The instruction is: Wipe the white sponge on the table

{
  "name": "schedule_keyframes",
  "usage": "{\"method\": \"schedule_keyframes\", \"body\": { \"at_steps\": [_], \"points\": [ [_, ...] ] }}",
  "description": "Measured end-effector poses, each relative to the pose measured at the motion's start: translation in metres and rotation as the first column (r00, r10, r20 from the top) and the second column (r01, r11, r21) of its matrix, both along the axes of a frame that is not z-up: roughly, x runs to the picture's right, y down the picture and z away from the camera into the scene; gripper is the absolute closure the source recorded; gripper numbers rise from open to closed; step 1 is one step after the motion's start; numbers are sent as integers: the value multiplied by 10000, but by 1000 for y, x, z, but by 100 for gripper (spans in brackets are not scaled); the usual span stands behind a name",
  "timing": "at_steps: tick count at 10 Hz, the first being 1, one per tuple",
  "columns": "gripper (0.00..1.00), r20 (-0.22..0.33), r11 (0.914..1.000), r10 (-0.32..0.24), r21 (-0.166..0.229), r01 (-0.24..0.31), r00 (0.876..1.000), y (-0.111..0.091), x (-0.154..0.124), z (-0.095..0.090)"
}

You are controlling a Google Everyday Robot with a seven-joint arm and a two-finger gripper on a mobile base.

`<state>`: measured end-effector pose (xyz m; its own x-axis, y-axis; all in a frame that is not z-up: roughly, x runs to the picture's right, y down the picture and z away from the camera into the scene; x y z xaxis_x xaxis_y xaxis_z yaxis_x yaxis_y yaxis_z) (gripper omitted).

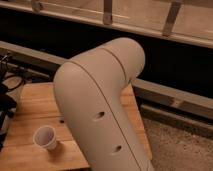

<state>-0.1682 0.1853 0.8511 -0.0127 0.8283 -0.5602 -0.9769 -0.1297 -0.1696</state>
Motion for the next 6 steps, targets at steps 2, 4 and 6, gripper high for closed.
{"method": "schedule_keyframes", "body": {
  "at_steps": [2, 4, 6],
  "points": [
    [45, 694, 9990, 450, -45, -448, 9966, 0, 6, -2],
    [26, 2501, 9859, 1667, -256, -1656, 9538, -4, 8, -2],
    [20, 3807, 9722, 2324, -636, -2254, 8950, -2, 2, -3]
  ]
}}
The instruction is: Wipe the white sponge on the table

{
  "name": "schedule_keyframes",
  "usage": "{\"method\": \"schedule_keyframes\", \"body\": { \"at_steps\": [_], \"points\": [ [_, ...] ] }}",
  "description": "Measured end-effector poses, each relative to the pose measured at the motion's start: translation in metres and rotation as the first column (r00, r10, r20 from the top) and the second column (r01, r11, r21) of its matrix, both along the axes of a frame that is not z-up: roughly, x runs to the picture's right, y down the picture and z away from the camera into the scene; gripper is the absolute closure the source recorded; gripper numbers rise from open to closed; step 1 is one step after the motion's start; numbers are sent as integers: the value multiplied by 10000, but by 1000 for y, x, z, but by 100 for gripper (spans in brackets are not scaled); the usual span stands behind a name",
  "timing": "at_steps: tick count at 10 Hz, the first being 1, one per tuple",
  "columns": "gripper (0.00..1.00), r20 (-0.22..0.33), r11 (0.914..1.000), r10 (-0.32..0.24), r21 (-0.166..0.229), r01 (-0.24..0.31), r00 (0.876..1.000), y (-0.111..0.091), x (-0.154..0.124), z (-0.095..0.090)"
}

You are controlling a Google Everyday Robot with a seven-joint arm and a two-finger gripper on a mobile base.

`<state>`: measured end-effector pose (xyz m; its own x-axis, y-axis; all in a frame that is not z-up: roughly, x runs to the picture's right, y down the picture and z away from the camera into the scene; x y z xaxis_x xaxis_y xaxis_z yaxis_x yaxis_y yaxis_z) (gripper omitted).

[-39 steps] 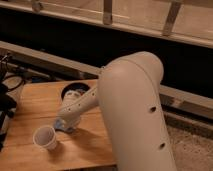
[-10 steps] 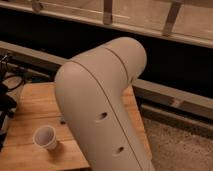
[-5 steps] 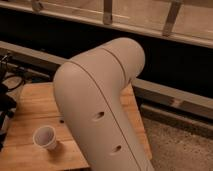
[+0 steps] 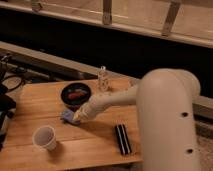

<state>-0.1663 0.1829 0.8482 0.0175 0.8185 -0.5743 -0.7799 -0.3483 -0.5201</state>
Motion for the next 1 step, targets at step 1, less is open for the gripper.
{"method": "schedule_keyframes", "body": {
  "at_steps": [1],
  "points": [
    [20, 321, 9999, 93, -55, -91, 9994, 0, -3, -1]
  ]
}}
